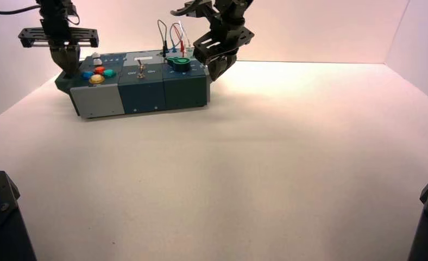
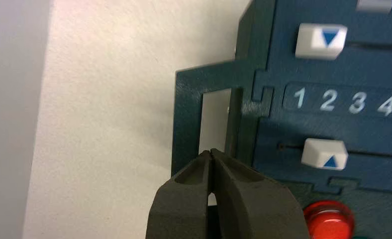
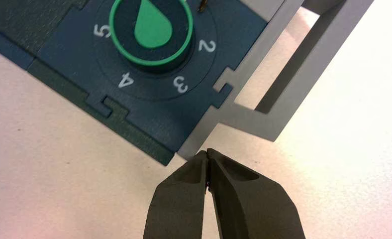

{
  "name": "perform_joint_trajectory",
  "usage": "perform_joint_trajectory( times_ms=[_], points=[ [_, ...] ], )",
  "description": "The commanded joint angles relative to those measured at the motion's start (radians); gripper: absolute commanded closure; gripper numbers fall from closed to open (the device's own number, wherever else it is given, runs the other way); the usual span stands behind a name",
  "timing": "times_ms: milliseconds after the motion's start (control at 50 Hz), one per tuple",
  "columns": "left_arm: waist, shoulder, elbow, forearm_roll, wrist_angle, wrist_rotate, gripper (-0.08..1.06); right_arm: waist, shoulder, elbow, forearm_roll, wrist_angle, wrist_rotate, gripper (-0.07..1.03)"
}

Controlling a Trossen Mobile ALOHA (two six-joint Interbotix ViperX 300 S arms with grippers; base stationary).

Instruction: Move the box to the left.

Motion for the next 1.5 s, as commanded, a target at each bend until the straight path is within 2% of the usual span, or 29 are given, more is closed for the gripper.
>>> perform_joint_trajectory(
  times_ms=[20, 200, 320, 480, 620, 780, 900, 1160, 1500],
  points=[
    [0.043, -0.071, -0.008, 0.009, -0.055, -0.008, 1.0, 0.017, -0.054, -0.011, 0.008, -0.002, 0.002, 0.98],
    [0.037, -0.12, 0.067, 0.012, -0.236, 0.011, 1.0, 0.017, -0.051, -0.011, 0.008, 0.006, 0.002, 0.98],
    [0.037, -0.123, 0.066, 0.012, -0.215, 0.037, 1.0, 0.015, -0.049, -0.017, 0.008, 0.015, 0.002, 0.98],
    [0.012, -0.152, 0.061, 0.011, -0.235, 0.037, 1.0, 0.0, -0.063, -0.029, 0.005, 0.064, 0.002, 0.98],
    [-0.02, -0.186, 0.063, 0.011, -0.242, 0.037, 1.0, -0.02, -0.092, -0.04, 0.003, 0.064, 0.002, 0.98],
    [-0.048, -0.221, 0.069, 0.011, -0.278, 0.037, 1.0, -0.049, -0.103, -0.089, -0.006, 0.063, 0.002, 0.98],
    [-0.052, -0.255, 0.08, 0.011, -0.31, 0.037, 1.0, -0.052, -0.089, -0.12, -0.028, 0.038, 0.002, 0.98],
    [-0.052, -0.275, 0.095, 0.011, -0.314, 0.037, 1.0, -0.051, -0.011, -0.137, -0.028, -0.046, 0.002, 0.98],
    [-0.051, -0.276, 0.091, 0.011, -0.314, 0.037, 1.0, -0.049, 0.032, -0.115, -0.028, -0.06, -0.002, 0.98]
  ],
)
